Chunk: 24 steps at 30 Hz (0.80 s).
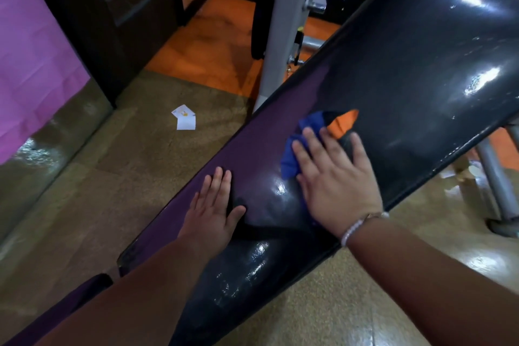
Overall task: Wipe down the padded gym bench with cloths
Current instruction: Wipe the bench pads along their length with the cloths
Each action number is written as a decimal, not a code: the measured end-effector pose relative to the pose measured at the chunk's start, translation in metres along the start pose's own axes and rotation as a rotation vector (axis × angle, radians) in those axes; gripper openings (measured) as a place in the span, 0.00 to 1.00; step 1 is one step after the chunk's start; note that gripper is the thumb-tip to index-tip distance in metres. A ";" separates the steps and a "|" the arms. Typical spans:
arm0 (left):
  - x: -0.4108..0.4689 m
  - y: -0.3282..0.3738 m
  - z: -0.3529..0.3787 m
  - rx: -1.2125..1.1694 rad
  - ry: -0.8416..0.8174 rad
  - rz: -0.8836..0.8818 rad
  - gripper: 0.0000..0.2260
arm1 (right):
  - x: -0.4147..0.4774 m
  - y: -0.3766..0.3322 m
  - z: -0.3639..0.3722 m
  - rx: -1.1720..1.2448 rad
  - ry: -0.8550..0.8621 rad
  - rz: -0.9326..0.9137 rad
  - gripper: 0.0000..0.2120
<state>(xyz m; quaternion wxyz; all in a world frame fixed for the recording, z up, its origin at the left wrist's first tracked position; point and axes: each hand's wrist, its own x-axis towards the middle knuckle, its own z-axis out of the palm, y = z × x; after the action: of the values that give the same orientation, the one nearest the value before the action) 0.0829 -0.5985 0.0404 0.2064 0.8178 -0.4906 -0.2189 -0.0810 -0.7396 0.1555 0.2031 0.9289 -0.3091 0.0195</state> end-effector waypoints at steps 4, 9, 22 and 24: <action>0.001 0.001 -0.003 0.003 -0.015 -0.003 0.35 | 0.001 0.012 -0.001 -0.020 -0.014 -0.165 0.24; 0.000 0.001 -0.009 -0.008 -0.082 -0.013 0.33 | 0.041 0.078 -0.019 -0.079 0.069 -0.205 0.23; 0.000 0.004 -0.020 0.023 -0.173 -0.029 0.40 | 0.009 0.053 -0.005 -0.004 0.144 -0.078 0.20; 0.000 0.003 -0.020 0.013 -0.186 -0.043 0.37 | 0.010 0.061 -0.003 -0.015 0.164 -0.194 0.20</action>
<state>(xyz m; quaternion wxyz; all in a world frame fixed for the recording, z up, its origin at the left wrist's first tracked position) 0.0921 -0.5978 0.0590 0.1500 0.8057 -0.4912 -0.2950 -0.1082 -0.7885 0.1827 0.2357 0.9482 -0.2002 0.0731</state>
